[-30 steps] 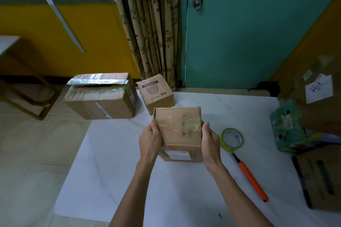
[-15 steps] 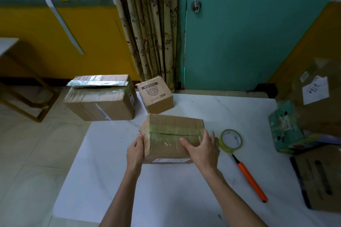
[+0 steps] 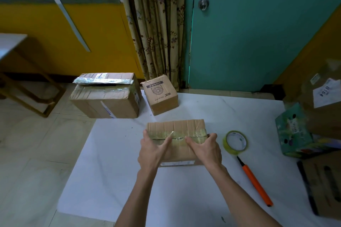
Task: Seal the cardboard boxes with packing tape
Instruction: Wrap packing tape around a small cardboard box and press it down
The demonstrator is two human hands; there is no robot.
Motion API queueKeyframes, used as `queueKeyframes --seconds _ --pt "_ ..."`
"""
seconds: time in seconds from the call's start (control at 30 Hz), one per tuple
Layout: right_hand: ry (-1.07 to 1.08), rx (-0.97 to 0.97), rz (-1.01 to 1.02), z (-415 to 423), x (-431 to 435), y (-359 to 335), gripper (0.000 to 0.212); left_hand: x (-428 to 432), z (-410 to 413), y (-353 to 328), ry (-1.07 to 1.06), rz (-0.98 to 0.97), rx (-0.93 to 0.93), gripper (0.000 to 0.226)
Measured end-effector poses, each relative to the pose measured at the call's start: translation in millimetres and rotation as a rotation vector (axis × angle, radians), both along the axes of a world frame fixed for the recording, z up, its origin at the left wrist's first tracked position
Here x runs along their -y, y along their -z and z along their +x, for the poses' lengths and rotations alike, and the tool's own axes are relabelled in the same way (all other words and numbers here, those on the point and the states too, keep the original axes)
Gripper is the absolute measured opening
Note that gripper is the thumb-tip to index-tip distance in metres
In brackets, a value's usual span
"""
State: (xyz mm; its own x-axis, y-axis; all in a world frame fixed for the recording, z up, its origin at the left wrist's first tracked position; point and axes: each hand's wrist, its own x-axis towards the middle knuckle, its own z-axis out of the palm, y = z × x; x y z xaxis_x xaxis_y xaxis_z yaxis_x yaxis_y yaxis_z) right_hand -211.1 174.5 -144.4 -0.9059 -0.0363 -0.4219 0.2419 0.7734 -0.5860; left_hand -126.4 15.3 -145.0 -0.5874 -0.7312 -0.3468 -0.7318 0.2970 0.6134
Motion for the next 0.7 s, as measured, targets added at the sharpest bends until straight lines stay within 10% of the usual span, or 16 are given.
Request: queueKeyframes --seconds 0.2,0.53,0.7 --pt "0.088 -0.032 0.078 -1 9 10 0.074 -14 -10 -4 -0.068 -0.151 0.153 0.119" --pt "0.128 -0.182 -0.107 -3 3 19 0.058 11 6 25 -0.154 -0.18 -0.171 0.046" --pt "0.212 0.038 -0.323 -7 -11 13 0.064 32 20 24 -0.27 0.362 -0.351 0.053"
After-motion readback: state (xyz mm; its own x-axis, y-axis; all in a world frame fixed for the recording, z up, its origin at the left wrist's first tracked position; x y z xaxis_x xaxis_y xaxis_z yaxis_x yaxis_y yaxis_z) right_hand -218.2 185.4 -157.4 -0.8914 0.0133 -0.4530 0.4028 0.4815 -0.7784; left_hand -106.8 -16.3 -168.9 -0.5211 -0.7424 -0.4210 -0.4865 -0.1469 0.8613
